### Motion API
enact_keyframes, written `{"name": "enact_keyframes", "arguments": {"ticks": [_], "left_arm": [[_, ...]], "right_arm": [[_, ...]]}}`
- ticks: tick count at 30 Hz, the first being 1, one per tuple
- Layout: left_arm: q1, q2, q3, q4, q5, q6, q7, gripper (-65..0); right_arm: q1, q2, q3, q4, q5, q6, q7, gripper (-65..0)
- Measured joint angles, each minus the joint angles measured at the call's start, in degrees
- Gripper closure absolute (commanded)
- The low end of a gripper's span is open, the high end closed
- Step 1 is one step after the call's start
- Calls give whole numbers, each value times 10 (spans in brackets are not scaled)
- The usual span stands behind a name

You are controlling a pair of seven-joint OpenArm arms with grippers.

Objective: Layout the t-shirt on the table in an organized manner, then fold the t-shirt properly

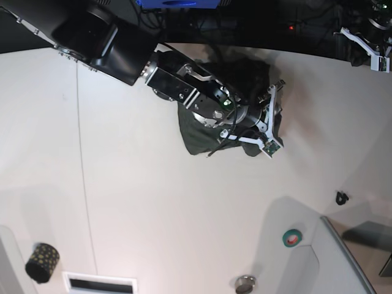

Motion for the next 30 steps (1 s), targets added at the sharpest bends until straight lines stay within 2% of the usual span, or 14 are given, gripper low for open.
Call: {"name": "enact_keyframes", "arguments": {"ticks": [1,2,8,15,18,20,22,25,28,30], "left_arm": [[-2,0,0,0,0,0,0,0],[-4,-1,0,0,-1,-1,-2,0],[-27,4,2,0,-1,0,0,0],[-39,17,4,2,0,0,0,0],[-48,17,4,2,-2,0,-1,0],[-49,17,5,2,-2,-1,-2,0],[-47,17,23,2,1,3,1,0],[-48,22,48,13,0,-3,1,0],[-47,28,56,19,-3,-4,-2,0],[-47,34,56,19,0,-2,1,0]], "right_arm": [[0,-4,-2,-9,2,1,2,-81],[2,-5,-14,-17,-2,-4,6,-60],[0,-9,-99,-26,3,1,1,-62],[3,-8,-107,-26,2,-3,2,-62],[4,-9,-146,-26,3,-2,3,-62],[-1,-7,-149,-12,5,0,-5,-60],[1,6,-149,44,4,-8,-8,-59],[19,52,-126,171,12,-7,4,-59],[14,111,-47,234,6,-75,14,-59],[10,142,-6,226,-3,-98,-26,-57]]}}
